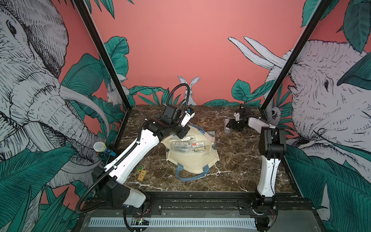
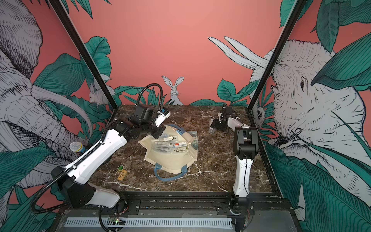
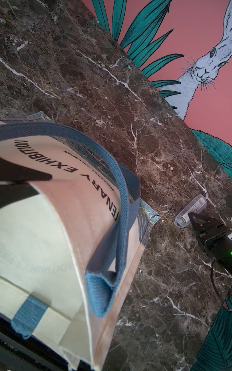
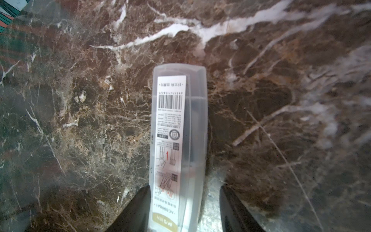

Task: Take out the compass set from the canvas bag
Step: Place the compass set at the center of the board.

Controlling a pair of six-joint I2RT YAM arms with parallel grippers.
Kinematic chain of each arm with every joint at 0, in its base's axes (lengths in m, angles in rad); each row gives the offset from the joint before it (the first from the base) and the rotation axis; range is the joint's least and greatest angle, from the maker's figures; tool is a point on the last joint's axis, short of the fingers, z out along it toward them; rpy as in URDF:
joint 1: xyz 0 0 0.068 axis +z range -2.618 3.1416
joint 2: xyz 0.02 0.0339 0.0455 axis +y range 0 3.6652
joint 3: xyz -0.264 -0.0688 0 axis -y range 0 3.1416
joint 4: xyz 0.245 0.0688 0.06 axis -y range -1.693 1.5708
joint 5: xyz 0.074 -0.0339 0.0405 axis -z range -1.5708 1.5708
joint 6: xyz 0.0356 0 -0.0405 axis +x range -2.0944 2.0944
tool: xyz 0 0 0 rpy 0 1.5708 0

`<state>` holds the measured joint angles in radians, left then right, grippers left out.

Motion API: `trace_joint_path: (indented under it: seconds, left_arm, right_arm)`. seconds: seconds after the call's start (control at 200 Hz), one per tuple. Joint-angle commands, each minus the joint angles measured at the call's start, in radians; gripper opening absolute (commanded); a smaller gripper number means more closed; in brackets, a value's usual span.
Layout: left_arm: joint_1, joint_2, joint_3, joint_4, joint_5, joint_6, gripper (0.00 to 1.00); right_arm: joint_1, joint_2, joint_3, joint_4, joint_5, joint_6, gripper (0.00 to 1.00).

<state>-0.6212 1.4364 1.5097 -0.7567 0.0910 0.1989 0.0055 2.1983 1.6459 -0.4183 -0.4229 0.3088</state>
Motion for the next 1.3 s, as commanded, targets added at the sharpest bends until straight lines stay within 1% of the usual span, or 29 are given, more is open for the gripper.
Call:
trace_joint_path:
  seconds: [0.0, 0.13, 0.325, 0.55, 0.765, 0.945, 1.295]
  left_arm:
    - [0.0, -0.034, 0.017, 0.027, 0.007, 0.013, 0.0]
    - [0.0, -0.03, 0.015, 0.028, 0.016, 0.016, 0.0]
    - [0.0, -0.019, 0.012, 0.031, 0.019, 0.015, 0.0]
    - [-0.001, -0.007, 0.013, 0.036, 0.025, 0.014, 0.0]
    - [0.0, -0.007, 0.012, 0.033, 0.02, 0.016, 0.0]
    - [-0.001, -0.007, 0.012, 0.033, 0.02, 0.014, 0.0]
    - [-0.002, -0.01, -0.001, 0.04, 0.024, 0.013, 0.0]
  right_arm:
    - [-0.001, 0.01, 0.047, -0.017, 0.013, -0.002, 0.58]
    - [-0.001, 0.033, 0.072, 0.002, 0.02, 0.012, 0.58]
    - [0.001, 0.095, 0.156, -0.023, 0.013, 0.024, 0.58]
    - [0.002, 0.134, 0.217, -0.038, 0.006, 0.04, 0.57]
    - [0.008, 0.155, 0.242, -0.033, -0.01, 0.061, 0.55]
    - [0.012, 0.165, 0.262, -0.035, -0.014, 0.067, 0.51]
    - [0.013, 0.152, 0.258, -0.03, -0.022, 0.063, 0.48]
